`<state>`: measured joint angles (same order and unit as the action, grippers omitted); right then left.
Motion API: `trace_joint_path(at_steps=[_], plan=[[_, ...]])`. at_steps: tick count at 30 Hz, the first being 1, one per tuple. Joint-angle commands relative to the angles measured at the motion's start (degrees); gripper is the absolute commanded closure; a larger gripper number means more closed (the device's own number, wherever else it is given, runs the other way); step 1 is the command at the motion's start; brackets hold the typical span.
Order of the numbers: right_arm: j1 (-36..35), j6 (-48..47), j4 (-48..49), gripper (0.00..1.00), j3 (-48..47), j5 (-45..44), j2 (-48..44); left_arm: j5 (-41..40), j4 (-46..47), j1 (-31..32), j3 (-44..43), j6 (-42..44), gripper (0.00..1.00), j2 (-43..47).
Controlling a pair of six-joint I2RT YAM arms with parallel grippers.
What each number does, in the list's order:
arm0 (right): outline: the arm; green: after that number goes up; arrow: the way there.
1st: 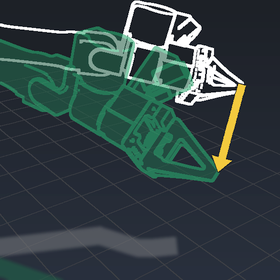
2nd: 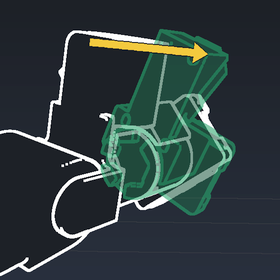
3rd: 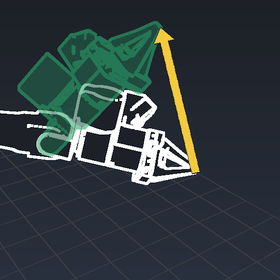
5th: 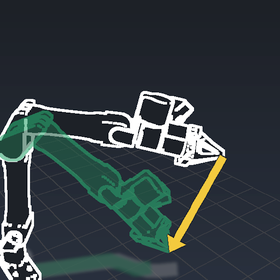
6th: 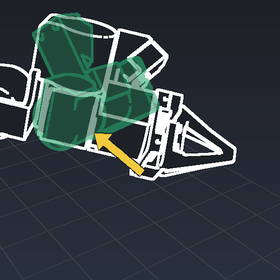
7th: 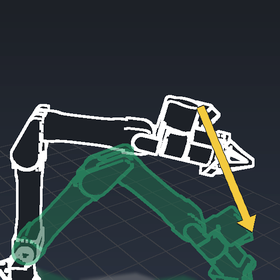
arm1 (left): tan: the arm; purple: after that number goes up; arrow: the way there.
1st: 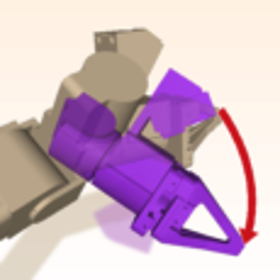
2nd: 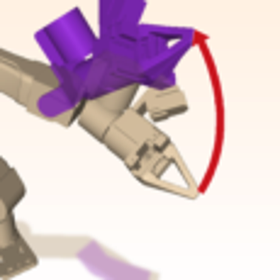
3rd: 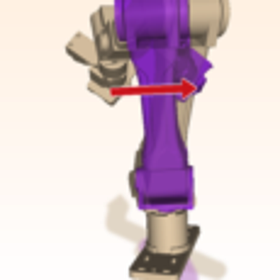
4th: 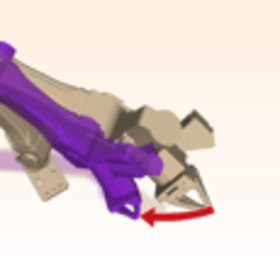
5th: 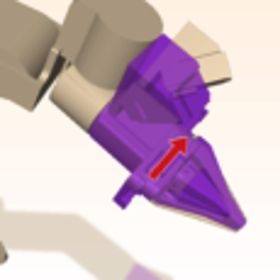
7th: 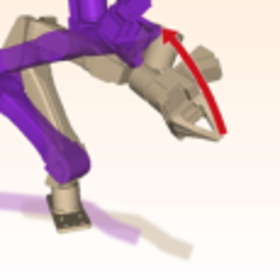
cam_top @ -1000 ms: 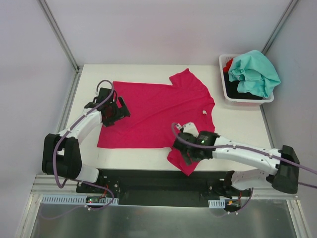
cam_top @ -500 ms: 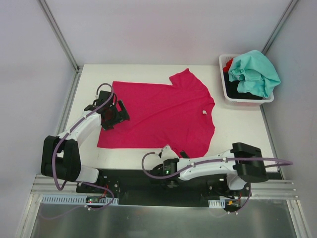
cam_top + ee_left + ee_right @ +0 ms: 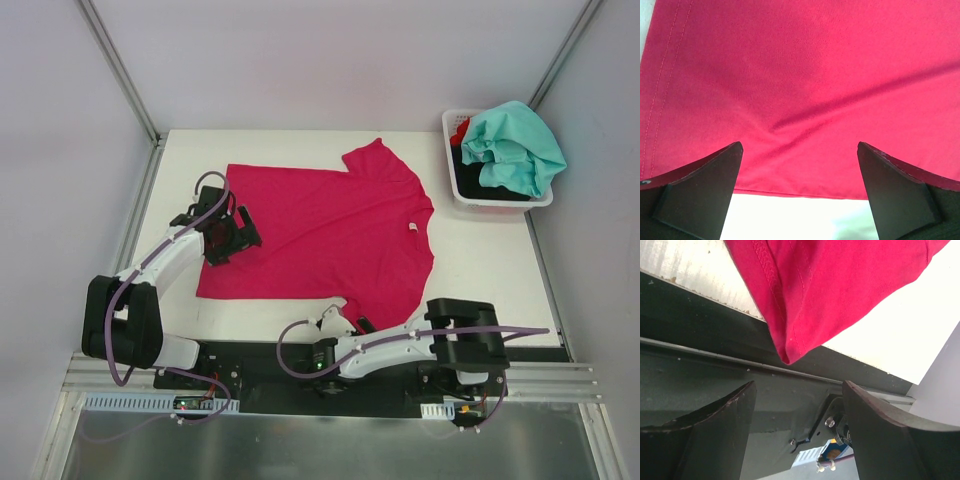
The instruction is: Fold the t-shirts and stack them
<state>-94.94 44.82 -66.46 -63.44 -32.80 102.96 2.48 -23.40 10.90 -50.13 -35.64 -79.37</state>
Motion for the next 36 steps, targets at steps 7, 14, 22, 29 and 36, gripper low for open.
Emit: trace_joint_path(at_steps=[7, 14, 22, 29, 36], plan=[[-0.9, 5.5, -4.1, 0.31, -3.4, -7.8, 7.0, -0.2, -1.1, 0.3, 0.8, -0.2, 0.01, 2.7], [-0.3, 6.0, -3.7, 0.32, -3.1, -8.8, 9.0, 0.0, -1.2, 0.3, 1.2, 0.0, 0.01, 2.8], [-0.2, 7.3, -4.8, 0.35, -1.8, -9.6, 10.6, 0.2, -1.2, 0.3, 0.9, 0.1, 0.01, 2.7], [0.1, 8.8, -4.6, 0.36, 0.5, -9.4, 10.2, -0.1, -1.5, 0.3, 0.9, 0.3, 0.01, 2.7], [0.8, 8.5, -1.7, 0.36, 1.4, -8.7, 10.2, 0.2, -1.9, 0.4, 0.7, 0.2, 0.01, 2.9]])
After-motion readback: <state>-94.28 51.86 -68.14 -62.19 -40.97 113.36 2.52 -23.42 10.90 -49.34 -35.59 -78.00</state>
